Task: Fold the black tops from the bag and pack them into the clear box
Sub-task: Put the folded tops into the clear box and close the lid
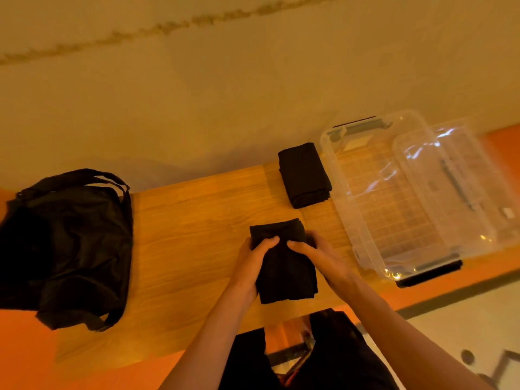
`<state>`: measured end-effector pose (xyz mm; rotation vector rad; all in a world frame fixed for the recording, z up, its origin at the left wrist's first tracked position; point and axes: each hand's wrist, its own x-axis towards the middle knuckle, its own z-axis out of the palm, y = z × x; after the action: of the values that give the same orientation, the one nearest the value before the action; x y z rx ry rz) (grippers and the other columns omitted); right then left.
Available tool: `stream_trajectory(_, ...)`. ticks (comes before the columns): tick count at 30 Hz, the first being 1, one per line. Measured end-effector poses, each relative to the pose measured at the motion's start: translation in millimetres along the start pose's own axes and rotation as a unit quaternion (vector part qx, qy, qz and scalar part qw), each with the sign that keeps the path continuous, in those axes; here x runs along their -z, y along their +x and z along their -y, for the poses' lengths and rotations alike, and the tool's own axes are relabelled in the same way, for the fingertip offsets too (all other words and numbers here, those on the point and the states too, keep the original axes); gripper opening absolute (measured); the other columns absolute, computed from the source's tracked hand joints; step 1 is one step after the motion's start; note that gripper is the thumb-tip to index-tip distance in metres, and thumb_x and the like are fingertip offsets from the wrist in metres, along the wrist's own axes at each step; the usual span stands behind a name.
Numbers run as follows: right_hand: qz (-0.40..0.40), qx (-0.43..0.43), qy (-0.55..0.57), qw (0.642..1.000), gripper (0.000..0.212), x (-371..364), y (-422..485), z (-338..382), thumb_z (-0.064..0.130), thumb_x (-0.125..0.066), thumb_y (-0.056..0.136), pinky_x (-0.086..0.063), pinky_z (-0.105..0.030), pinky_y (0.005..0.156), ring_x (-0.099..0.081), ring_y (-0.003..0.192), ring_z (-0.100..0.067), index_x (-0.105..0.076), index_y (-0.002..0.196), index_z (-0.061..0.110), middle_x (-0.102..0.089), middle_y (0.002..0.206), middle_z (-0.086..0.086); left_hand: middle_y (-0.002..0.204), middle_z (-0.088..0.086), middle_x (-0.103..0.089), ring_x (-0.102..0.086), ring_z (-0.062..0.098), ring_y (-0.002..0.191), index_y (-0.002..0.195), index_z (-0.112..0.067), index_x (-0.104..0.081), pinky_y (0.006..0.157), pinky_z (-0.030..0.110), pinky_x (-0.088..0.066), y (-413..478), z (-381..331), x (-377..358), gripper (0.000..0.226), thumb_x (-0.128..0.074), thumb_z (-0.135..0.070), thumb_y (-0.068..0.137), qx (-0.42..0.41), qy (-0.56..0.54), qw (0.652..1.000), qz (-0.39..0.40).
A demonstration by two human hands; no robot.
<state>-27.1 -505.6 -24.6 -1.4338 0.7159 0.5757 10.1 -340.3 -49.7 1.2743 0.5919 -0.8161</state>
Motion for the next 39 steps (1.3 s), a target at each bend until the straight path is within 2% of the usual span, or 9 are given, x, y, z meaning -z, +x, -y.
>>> stream_trajectory(2,-0.004,0.016,-0.007,1.000,0.082,10,-13,10,0.058,-0.083,0.069,-0.057,-0.024,0.077,-0.067,0.106,-0.011,-0.049,0.136,0.024,-0.063,0.124,0.000,0.112,0.012,-0.075,-0.074,0.033,0.100,0.125,-0.020,-0.067,0.091,0.058,-0.057,-4,-16,-7,0.050,-0.082,-0.035,0.080,0.004,0.002,1.000,0.029)
stream_trajectory(6,-0.050,0.051,-0.035,0.997,0.116,33,-34,35,0.087,-0.077,0.038,-0.058,-0.037,0.091,-0.070,0.104,-0.012,-0.050,0.135,0.029,-0.065,0.122,0.001,0.111,0.012,-0.076,-0.074,0.033,0.099,0.125,-0.018,-0.068,0.092,0.058,-0.057,-17,-54,-43,0.044,-0.077,-0.034,0.085,-0.010,0.035,0.997,0.075)
stream_trajectory(10,-0.107,0.064,-0.017,0.992,0.101,69,-46,63,0.081,-0.072,0.050,-0.059,-0.037,0.089,-0.071,0.098,-0.011,-0.055,0.131,0.024,-0.068,0.117,0.002,0.111,0.012,-0.076,-0.074,0.033,0.100,0.122,-0.019,-0.071,0.094,0.056,-0.057,-20,-82,-95,0.041,-0.076,-0.036,0.085,0.002,0.042,0.993,0.111)
stream_trajectory(12,-0.118,0.079,-0.007,0.990,0.097,93,-49,74,0.083,-0.072,0.054,-0.059,-0.035,0.087,-0.072,0.096,-0.009,-0.056,0.130,0.026,-0.070,0.115,0.005,0.111,0.010,-0.076,-0.075,0.032,0.099,0.123,-0.022,-0.068,0.090,0.056,-0.059,-13,-92,-127,0.060,-0.085,-0.044,0.070,-0.004,0.046,0.994,0.096)
stream_trajectory(15,-0.115,0.091,0.033,0.989,0.065,137,-47,88,0.064,-0.070,0.080,-0.057,-0.026,0.078,-0.073,0.093,-0.007,-0.058,0.130,0.026,-0.073,0.113,0.005,0.109,0.008,-0.076,-0.076,0.029,0.094,0.121,-0.021,-0.067,0.084,0.052,-0.061,5,-100,-179,0.078,-0.089,-0.048,0.051,-0.038,0.060,0.996,0.058)
stream_trajectory(24,-0.106,0.045,0.086,0.990,0.035,254,36,99,0.047,-0.064,0.093,-0.053,-0.025,0.071,-0.073,0.094,-0.013,-0.067,0.118,0.023,-0.075,0.107,0.002,0.107,0.010,-0.077,-0.076,0.030,0.093,0.119,-0.018,-0.070,0.084,0.052,-0.061,92,-84,-296,0.068,-0.089,-0.046,0.060,-0.007,0.035,0.999,0.000)
stream_trajectory(29,-0.112,0.021,0.080,0.990,0.038,267,90,93,0.043,-0.066,0.093,-0.057,-0.036,0.085,-0.070,0.097,-0.019,-0.061,0.122,0.020,-0.072,0.109,-0.003,0.112,0.008,-0.074,-0.074,0.030,0.096,0.131,-0.023,-0.060,0.079,0.048,-0.063,143,-72,-309,0.092,-0.089,-0.057,0.051,0.012,0.024,0.998,-0.049)
stream_trajectory(34,-0.147,0.027,0.048,0.988,0.068,268,121,93,0.041,-0.065,0.094,-0.056,-0.033,0.078,-0.066,0.105,-0.022,-0.037,0.149,0.012,-0.063,0.128,-0.009,0.117,0.006,-0.068,-0.069,0.027,0.101,0.131,-0.025,-0.053,0.079,0.044,-0.061,168,-61,-319,0.060,-0.080,-0.046,0.081,-0.020,0.019,0.997,-0.076)
stream_trajectory(39,-0.223,0.135,-0.139,0.955,0.080,258,102,67,0.051,-0.059,0.090,-0.046,-0.048,0.108,-0.046,0.137,-0.024,-0.025,0.156,0.022,-0.045,0.152,-0.006,0.149,-0.004,-0.049,-0.054,0.018,0.132,0.150,-0.035,-0.043,0.111,0.049,-0.046,169,-32,-318,0.077,-0.056,-0.073,0.083,-0.136,0.045,0.988,-0.055)
